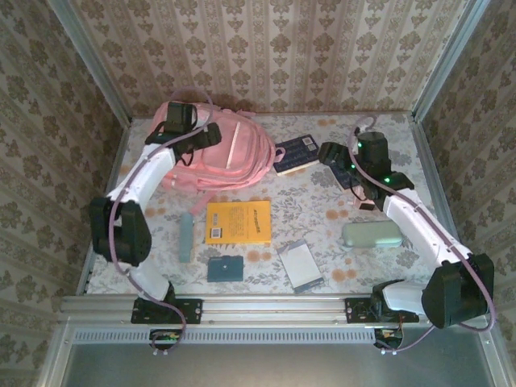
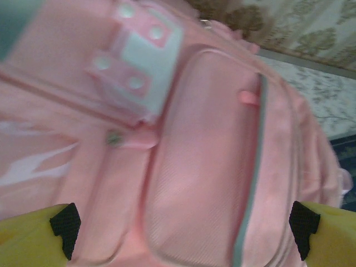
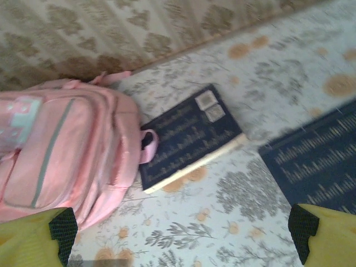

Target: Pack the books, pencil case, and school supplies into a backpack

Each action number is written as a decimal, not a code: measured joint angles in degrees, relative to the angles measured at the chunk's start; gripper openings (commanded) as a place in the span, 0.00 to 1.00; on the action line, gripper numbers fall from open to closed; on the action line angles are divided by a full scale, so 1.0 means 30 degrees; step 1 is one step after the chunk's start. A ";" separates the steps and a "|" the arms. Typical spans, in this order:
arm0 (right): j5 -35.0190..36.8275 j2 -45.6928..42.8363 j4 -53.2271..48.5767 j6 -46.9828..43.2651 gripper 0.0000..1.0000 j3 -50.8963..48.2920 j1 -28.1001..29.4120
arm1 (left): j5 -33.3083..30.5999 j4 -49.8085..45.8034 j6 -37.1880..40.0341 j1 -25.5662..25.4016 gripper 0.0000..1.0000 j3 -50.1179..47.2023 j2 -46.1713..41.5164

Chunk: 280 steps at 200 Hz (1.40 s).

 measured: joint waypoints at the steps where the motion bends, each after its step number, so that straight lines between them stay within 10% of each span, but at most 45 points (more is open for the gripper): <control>1: -0.0007 0.0000 0.0044 0.0029 1.00 -0.0036 -0.0044 | 0.0073 0.0015 0.0007 0.0000 1.00 0.0058 0.0073; 154: -0.3213 -0.0954 0.3133 0.2368 0.94 -0.3293 0.2317 | 0.3752 0.0044 0.0372 -0.1537 0.81 0.7934 0.9938; 280: -0.3993 0.0357 0.3104 0.2499 0.65 -0.2550 0.2280 | 0.5792 -0.0175 0.0124 -0.1290 0.00 0.9333 1.1118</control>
